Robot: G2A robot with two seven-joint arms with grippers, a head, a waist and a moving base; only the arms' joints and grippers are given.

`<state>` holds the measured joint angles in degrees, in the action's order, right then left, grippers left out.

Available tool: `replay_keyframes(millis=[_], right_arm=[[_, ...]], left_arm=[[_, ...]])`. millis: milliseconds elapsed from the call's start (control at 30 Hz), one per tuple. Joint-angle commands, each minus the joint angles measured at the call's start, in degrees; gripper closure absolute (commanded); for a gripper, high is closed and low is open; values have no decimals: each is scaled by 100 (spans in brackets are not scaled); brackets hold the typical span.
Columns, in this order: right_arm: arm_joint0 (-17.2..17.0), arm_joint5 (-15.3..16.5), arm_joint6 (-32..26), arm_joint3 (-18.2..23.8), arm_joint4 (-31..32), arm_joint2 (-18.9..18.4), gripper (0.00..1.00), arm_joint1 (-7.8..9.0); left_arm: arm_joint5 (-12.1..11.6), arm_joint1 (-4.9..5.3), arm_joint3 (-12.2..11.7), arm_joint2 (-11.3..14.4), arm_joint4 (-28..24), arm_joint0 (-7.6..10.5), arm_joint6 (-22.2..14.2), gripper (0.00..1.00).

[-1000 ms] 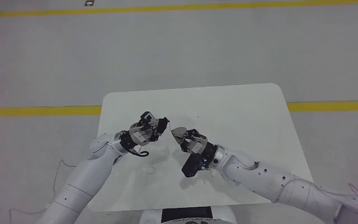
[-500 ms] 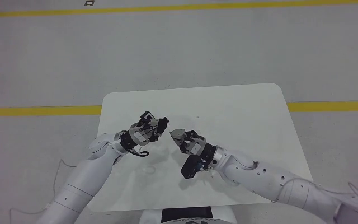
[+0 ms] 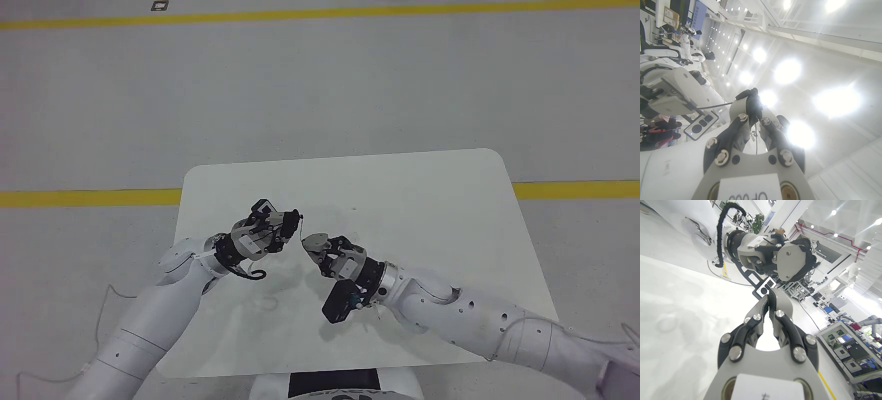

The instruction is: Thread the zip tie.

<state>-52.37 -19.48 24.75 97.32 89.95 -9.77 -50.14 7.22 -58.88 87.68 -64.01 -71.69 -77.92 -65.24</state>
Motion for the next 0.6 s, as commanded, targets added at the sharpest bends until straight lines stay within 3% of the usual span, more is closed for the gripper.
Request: replay_keyframes(millis=[0, 567], right_arm=[[0, 0, 8, 4, 0, 3, 100, 0], [1, 209, 169, -8, 0, 3, 100, -17]], left_arm=[[0, 0, 0, 0, 0, 0, 0, 100], [0, 0, 0, 0, 0, 0, 0, 100]])
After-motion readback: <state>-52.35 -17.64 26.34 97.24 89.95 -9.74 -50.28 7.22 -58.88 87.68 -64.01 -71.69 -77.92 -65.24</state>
